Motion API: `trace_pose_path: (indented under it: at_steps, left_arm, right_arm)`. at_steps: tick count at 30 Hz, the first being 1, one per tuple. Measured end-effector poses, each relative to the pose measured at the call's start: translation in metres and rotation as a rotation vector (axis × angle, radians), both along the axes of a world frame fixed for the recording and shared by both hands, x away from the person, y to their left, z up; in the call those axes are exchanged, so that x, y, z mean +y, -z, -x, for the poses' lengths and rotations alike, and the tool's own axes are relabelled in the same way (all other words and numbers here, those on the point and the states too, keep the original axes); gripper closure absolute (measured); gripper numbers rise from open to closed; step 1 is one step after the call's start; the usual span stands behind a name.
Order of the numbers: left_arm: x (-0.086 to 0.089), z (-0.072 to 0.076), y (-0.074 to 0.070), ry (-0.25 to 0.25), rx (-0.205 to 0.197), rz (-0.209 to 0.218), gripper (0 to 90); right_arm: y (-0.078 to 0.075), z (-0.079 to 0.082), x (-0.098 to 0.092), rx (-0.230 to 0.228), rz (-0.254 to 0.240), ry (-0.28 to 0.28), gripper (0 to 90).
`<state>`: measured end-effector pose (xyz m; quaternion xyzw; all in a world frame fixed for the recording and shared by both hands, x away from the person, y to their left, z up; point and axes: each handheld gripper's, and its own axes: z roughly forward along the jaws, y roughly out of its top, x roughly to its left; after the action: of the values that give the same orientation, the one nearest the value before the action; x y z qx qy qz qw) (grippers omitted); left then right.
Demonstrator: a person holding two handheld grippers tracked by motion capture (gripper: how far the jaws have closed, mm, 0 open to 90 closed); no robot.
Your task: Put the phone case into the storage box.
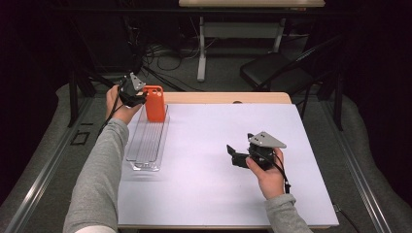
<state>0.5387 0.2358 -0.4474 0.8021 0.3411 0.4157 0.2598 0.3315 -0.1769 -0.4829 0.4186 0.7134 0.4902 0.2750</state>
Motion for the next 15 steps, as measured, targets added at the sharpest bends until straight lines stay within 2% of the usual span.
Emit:
trace_pose_path:
  at_steps: [2, 7, 12, 15]
  left_arm:
    - [0.0, 0.002, -0.002, -0.004, 0.012, 0.012, 44.0]
    - [0.001, 0.007, -0.008, -0.011, 0.012, 0.039, 44.0]
    - [0.006, 0.013, -0.014, -0.026, 0.015, 0.098, 42.9]
    - [0.006, 0.016, -0.016, -0.033, 0.028, 0.1, 42.0]
  right_arm:
    - [0.0, 0.0, 0.0, 0.0, 0.0, 0.0, 15.3]
    - [-0.001, 0.001, 0.0, 0.002, -0.002, 0.0, 15.2]
    - [-0.002, 0.001, 0.001, -0.001, -0.001, -0.003, 15.2]
    - [-0.002, 0.001, 0.001, 0.003, -0.003, -0.003, 15.2]
